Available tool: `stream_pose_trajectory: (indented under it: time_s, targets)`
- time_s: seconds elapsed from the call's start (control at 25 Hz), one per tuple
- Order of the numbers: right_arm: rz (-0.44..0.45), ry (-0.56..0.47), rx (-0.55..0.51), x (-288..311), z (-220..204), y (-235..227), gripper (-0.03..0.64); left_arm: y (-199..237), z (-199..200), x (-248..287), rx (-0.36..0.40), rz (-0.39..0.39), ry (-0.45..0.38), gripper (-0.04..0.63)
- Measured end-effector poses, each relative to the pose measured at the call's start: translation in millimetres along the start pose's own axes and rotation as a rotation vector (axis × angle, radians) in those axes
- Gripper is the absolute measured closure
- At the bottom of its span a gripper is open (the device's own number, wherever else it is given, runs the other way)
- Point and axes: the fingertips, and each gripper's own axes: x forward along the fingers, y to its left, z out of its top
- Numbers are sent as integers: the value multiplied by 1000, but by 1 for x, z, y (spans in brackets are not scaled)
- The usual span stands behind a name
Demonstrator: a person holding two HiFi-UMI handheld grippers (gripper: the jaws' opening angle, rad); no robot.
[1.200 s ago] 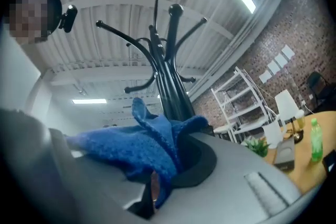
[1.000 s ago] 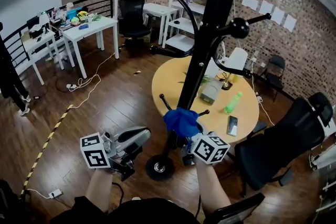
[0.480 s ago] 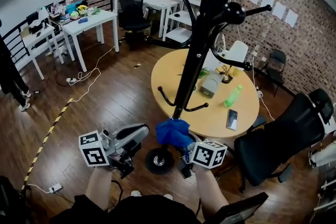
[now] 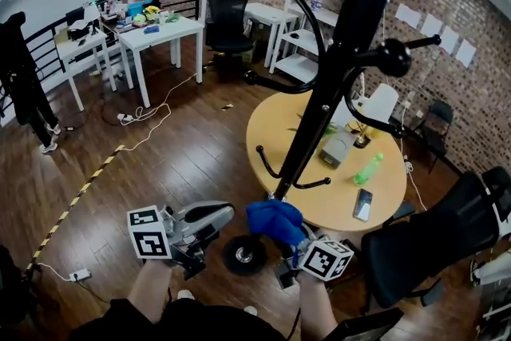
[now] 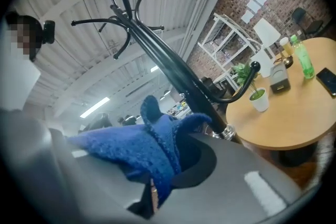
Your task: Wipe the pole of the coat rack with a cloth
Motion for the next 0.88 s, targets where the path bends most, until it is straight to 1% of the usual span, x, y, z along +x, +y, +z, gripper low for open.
stream_pose_trajectory:
  time_s: [0.12, 0.24, 0.4, 0.52, 0.68, 0.8, 0.88]
  targets:
    - [-82, -61, -29, 0, 2, -14, 592, 13, 15, -9, -3, -47, 8, 592]
    - [-228, -134, -69, -11, 5, -21, 592, 25, 29, -29, -21, -124, 46, 592]
    - [-434, -253, -175, -25, 22, -3, 592, 57, 57, -71, -70, -199, 110, 592]
    - [-536, -342, -193, -26, 34, 17, 592, 89, 77, -83, -114, -224, 135, 592]
    - [-621, -417, -217, -17, 37, 41, 592, 111, 82, -63, -168, -314, 195, 592]
    - [-597, -476, -267, -3, 57, 53, 592, 125, 80, -34, -187, -368, 250, 592]
    - [-563, -524, -280, 4, 73, 56, 592, 129, 77, -16, -182, -400, 310, 592]
